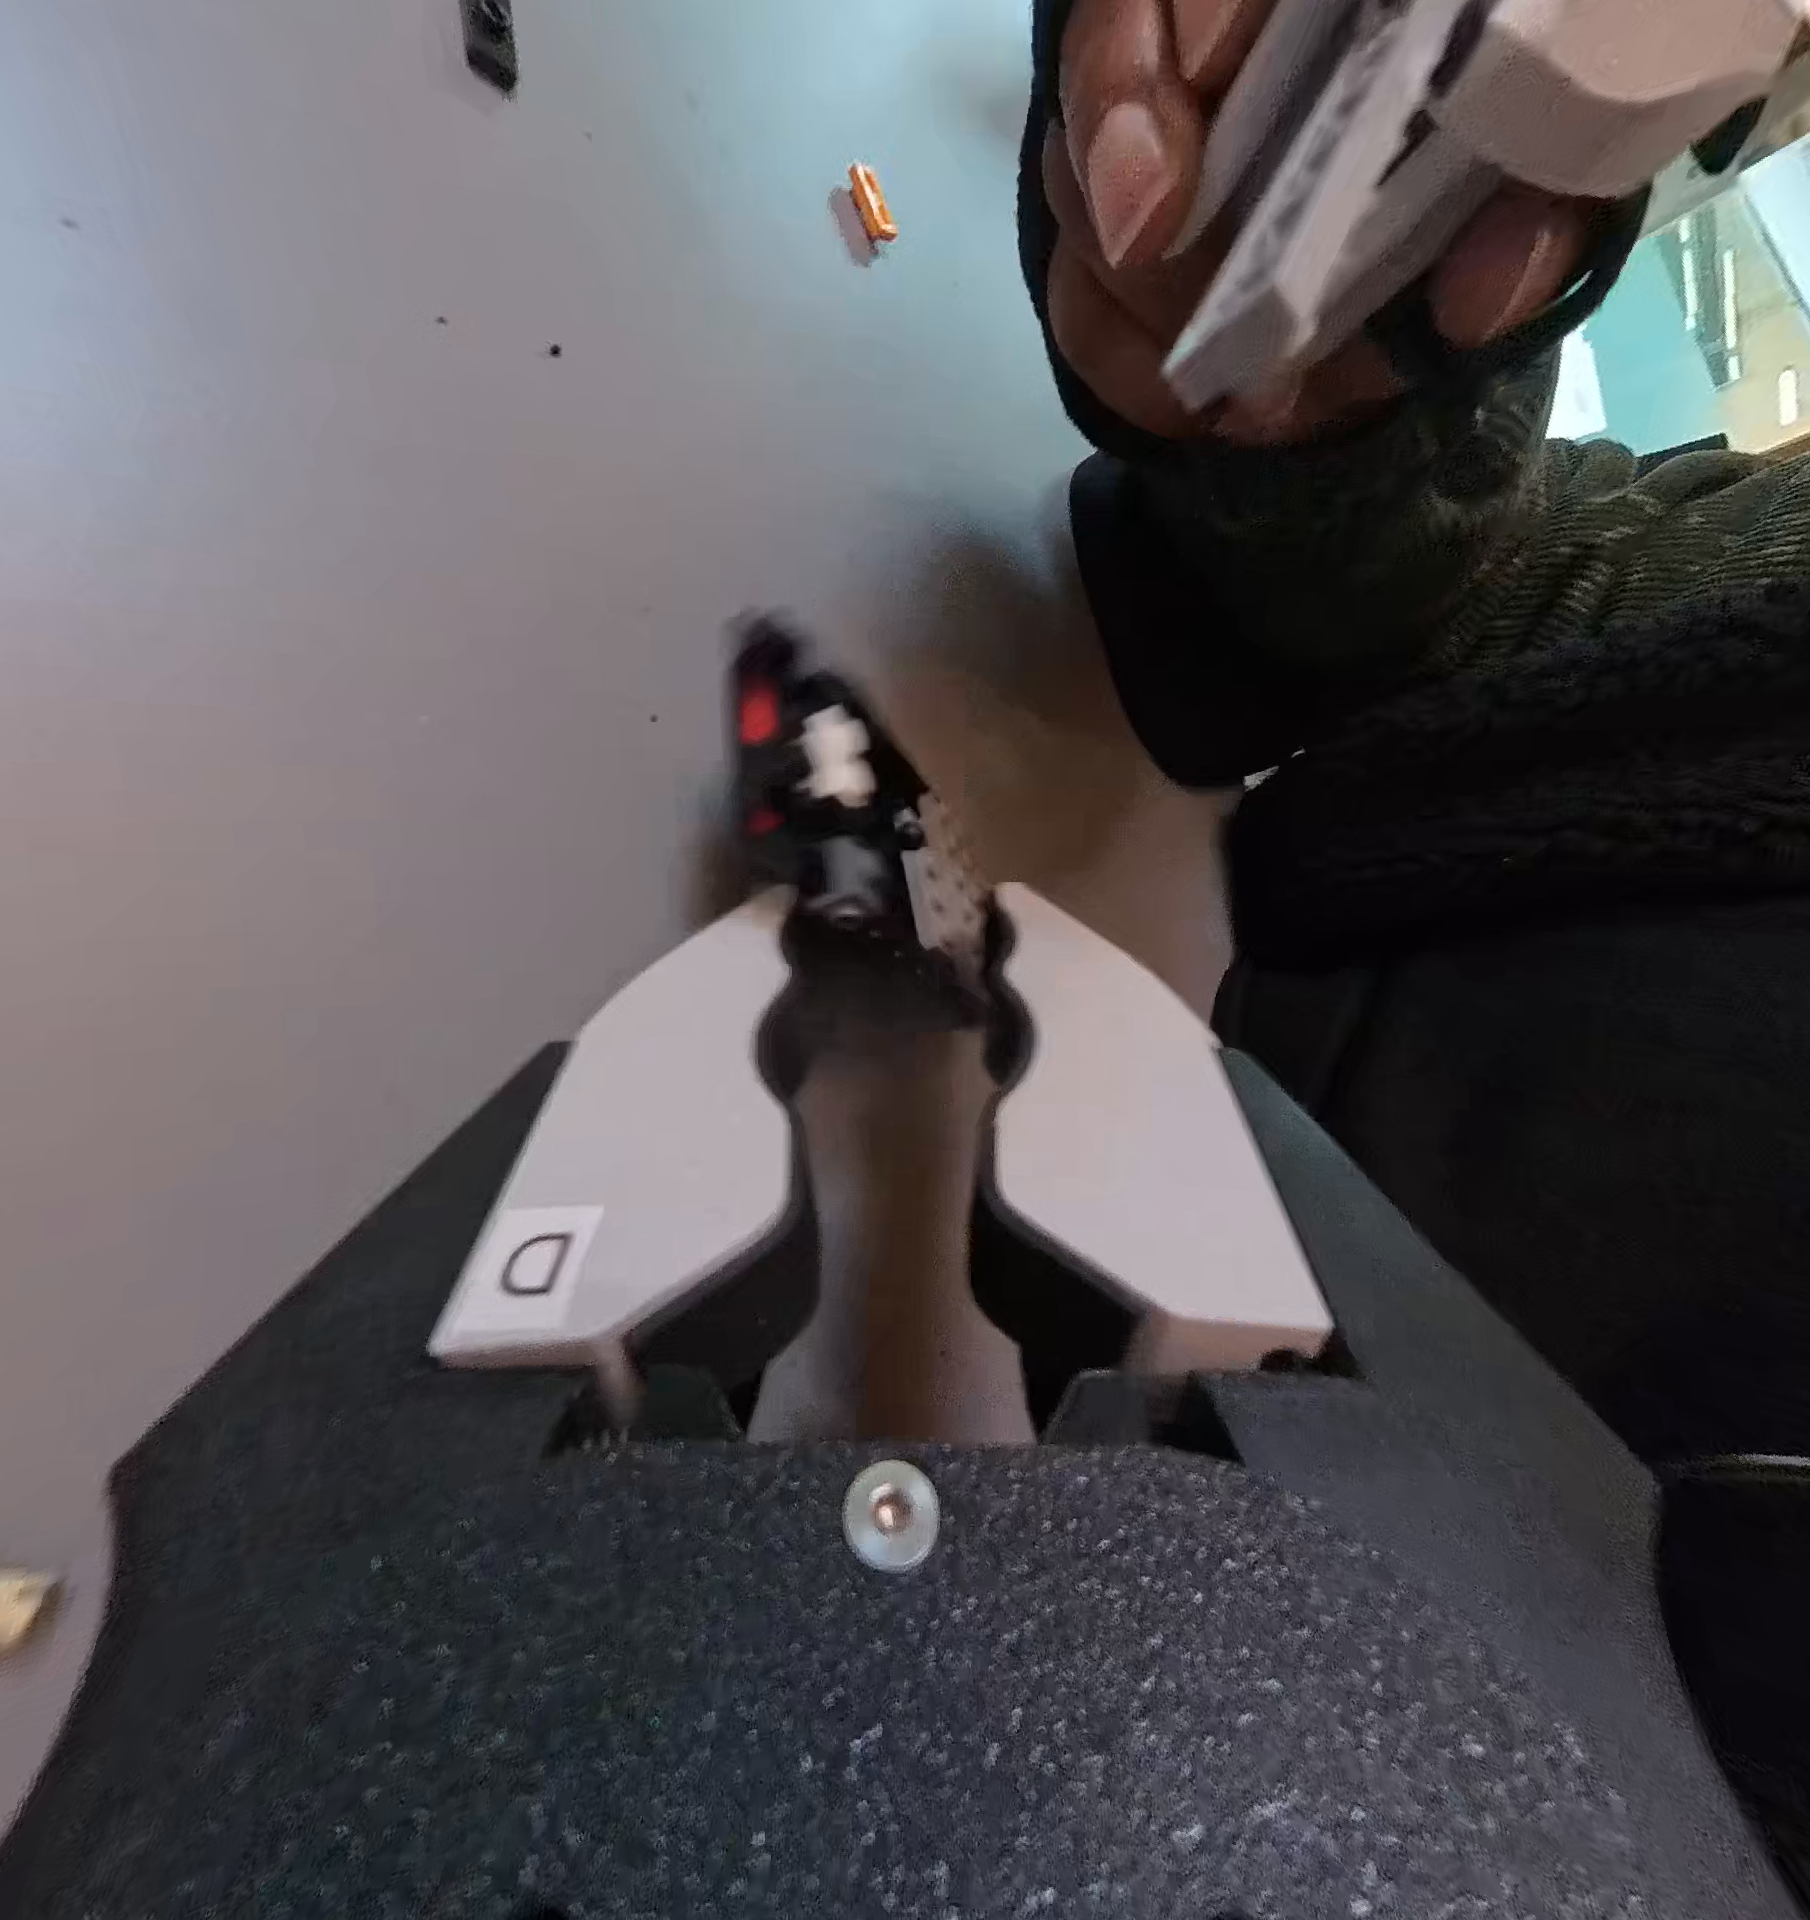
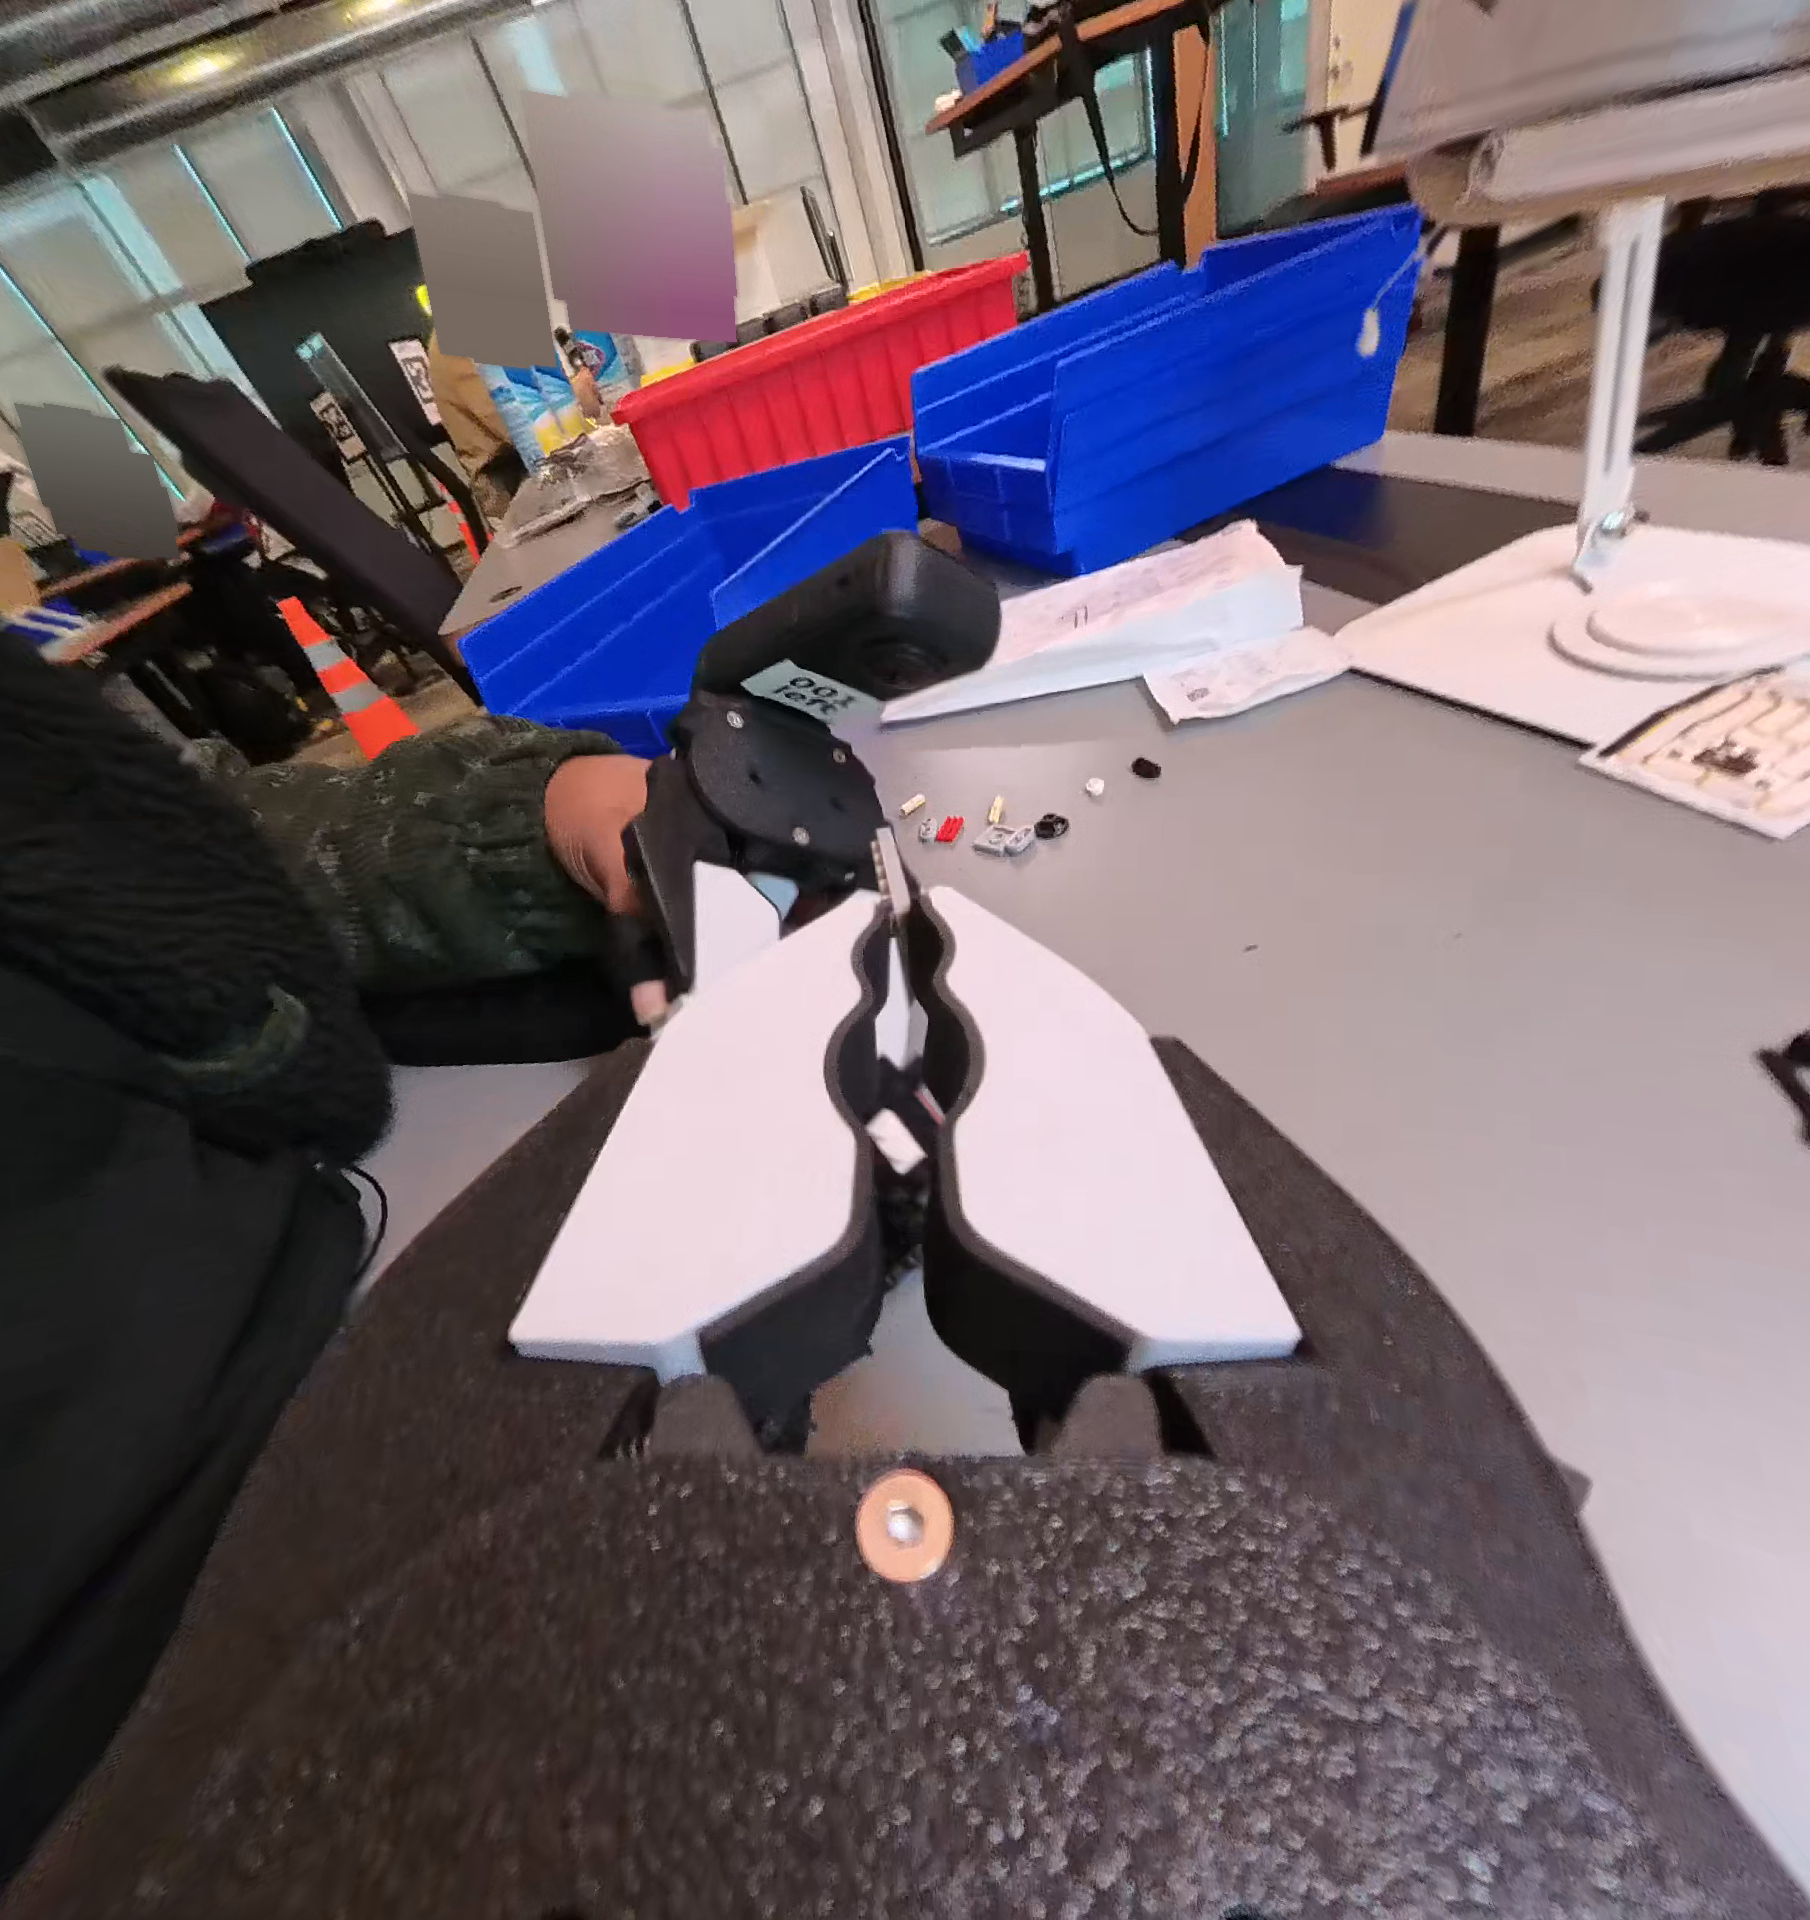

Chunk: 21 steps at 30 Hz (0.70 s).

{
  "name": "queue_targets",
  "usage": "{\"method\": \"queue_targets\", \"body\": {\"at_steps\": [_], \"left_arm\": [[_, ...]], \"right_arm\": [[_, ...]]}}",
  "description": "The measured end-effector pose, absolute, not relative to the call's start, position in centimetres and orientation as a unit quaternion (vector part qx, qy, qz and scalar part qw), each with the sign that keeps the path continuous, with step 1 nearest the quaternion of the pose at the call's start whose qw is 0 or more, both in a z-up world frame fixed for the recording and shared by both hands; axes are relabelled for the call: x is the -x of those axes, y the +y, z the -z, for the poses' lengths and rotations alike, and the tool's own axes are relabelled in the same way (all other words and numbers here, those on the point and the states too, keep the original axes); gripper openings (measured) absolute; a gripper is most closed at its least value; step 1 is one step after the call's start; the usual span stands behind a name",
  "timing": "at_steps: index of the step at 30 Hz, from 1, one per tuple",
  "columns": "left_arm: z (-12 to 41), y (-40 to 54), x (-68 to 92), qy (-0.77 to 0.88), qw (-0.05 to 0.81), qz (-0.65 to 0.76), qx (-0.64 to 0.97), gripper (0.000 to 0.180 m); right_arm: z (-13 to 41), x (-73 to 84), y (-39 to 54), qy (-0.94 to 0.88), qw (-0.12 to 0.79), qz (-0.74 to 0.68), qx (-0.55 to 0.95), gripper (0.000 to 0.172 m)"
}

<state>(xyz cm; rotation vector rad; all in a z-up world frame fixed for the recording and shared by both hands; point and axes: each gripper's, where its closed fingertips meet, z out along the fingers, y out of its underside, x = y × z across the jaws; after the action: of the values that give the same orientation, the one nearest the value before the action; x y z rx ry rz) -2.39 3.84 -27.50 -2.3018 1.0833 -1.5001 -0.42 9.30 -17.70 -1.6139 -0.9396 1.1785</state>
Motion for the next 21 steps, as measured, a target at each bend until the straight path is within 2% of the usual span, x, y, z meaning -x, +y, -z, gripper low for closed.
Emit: {"method": "queue_targets", "body": {"at_steps": [2, 4, 11, 13, 14, 19, 21], "left_arm": [[27.4, 4.6, 3.1, 0.371, 0.112, 0.490, 0.781, 0.049], [26.9, 6.2, 4.1, 0.379, 0.169, 0.460, 0.785, 0.055], [22.4, 7.6, 5.1, 0.426, 0.315, 0.456, 0.715, 0.039], [21.9, 6.6, 4.5, 0.448, 0.315, 0.469, 0.693, 0.027], [21.9, 5.8, 4.3, 0.465, 0.308, 0.471, 0.684, 0.008], [21.6, 5.6, 5.0, 0.476, 0.298, 0.444, 0.698, 0.005], [22.3, 7.0, 6.8, 0.462, 0.298, 0.408, 0.729, 0.005]], "right_arm": [[18.4, 0.4, 9.4, -0.374, 0.429, -0.485, 0.664, 0.003], [18.7, 0.4, 9.4, -0.371, 0.419, -0.489, 0.669, 0.003], [19.8, 1.6, 7.4, -0.433, 0.387, -0.483, 0.656, 0.003], [20.3, 2.3, 6.6, -0.459, 0.385, -0.471, 0.648, 0.003], [20.4, 2.5, 6.4, -0.466, 0.387, -0.465, 0.645, 0.003], [20.1, 2.6, 6.6, -0.445, 0.386, -0.484, 0.647, 0.004], [20.5, 2.1, 7.6, -0.436, 0.386, -0.469, 0.664, 0.018]]}}
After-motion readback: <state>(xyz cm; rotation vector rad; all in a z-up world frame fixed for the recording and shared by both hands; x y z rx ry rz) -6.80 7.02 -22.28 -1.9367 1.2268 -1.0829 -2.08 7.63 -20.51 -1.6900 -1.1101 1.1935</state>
